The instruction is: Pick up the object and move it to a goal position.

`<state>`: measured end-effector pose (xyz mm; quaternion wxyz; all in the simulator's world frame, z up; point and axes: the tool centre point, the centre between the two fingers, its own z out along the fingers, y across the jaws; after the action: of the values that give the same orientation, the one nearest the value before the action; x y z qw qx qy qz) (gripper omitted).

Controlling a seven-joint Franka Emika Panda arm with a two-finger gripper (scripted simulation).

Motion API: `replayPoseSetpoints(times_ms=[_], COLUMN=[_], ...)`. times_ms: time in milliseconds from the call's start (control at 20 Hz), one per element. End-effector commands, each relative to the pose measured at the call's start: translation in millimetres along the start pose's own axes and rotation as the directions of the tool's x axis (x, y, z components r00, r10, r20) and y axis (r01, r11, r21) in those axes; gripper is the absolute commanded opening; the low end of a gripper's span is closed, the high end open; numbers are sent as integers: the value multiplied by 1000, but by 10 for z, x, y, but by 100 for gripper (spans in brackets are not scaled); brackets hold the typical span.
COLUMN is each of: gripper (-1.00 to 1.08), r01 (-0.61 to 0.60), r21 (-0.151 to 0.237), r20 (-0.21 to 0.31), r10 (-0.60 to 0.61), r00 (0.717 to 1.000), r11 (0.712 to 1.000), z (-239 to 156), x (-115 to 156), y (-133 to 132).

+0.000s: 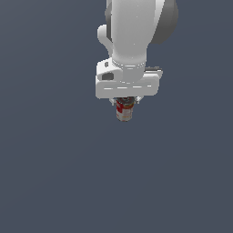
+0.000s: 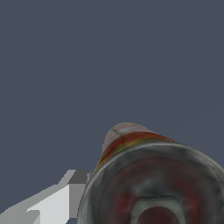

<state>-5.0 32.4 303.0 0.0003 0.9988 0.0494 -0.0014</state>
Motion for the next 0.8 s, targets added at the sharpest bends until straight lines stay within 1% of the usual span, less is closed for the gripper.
replayPoseSetpoints(times_ms=[0,350,750], gripper=[-100,-100,-100], r01=[0,0,-1], r21=[0,0,0], r20=[-3,-3,-3], r10=[0,0,1], r00=[1000,1000,1000], r11=[1000,1000,1000], z=[-238,-745,-1206], x=[78,261,435], y=[-40,-134,-214])
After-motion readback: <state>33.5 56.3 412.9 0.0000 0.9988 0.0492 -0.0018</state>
